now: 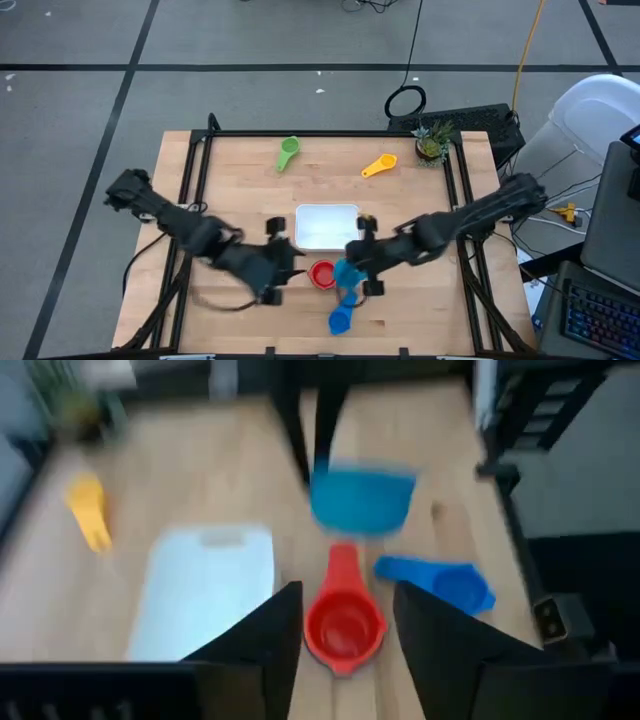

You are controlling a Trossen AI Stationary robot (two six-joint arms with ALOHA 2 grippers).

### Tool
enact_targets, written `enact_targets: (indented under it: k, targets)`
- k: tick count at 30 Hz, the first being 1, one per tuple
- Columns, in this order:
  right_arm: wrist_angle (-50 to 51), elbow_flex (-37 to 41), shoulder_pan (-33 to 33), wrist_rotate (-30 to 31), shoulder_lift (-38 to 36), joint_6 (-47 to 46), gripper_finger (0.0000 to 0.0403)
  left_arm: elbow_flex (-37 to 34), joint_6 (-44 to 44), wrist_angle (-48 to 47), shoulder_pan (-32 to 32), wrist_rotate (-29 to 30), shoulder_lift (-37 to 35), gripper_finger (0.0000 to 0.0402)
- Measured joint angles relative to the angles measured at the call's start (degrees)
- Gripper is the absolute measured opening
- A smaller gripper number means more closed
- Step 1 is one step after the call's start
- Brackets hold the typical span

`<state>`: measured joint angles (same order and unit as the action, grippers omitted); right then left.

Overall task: Nest measuring cups in basket
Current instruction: Stack the the right blue measuring cup on top of the stacked measuring cups

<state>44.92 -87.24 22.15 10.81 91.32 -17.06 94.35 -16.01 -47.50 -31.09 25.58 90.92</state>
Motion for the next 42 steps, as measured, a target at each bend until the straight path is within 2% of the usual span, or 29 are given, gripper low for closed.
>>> enact_targets:
  k: [3, 7, 11, 18, 24, 32, 42]
  targets:
    - [-2.29, 0.0, -2.04, -3.97, 3.12, -3.5, 0.0, -1.25, 2.86, 1.24, -4.65, 6.42, -2.4, 0.0142]
    - [-4.82, 0.0, -4.52, -7.2, 4.82, -5.62, 0.0, -6.0, 5.52, 6.0, -8.22, 11.76, -4.63, 0.013]
    - [-5.93, 0.0, -6.38, -11.03, 5.22, -7.59, 0.0, -13.43, 7.55, 15.29, -8.85, 11.99, -7.04, 0.0128]
    - [-5.93, 0.0, -8.53, -13.44, 5.27, -9.07, 0.0, -26.28, 11.41, 31.83, -8.02, 11.93, -12.98, 0.0129]
    - [-7.46, -0.08, -9.8, -17.27, 10.2, -7.66, 0.0, -33.24, 14.26, 42.54, -8.2, 10.64, -17.94, 0.0129]
    - [-3.79, -6.01, -10.12, -17.21, 14.95, -3.32, 0.0, -35.89, 13.86, 44.43, -8.3, 10.43, -20.25, 0.0129]
    - [-0.94, -6.36, -10.98, -17.06, 17.59, -3.48, 0.0, -35.89, 13.91, 44.62, -8.37, 10.23, -20.2, 0.0129]
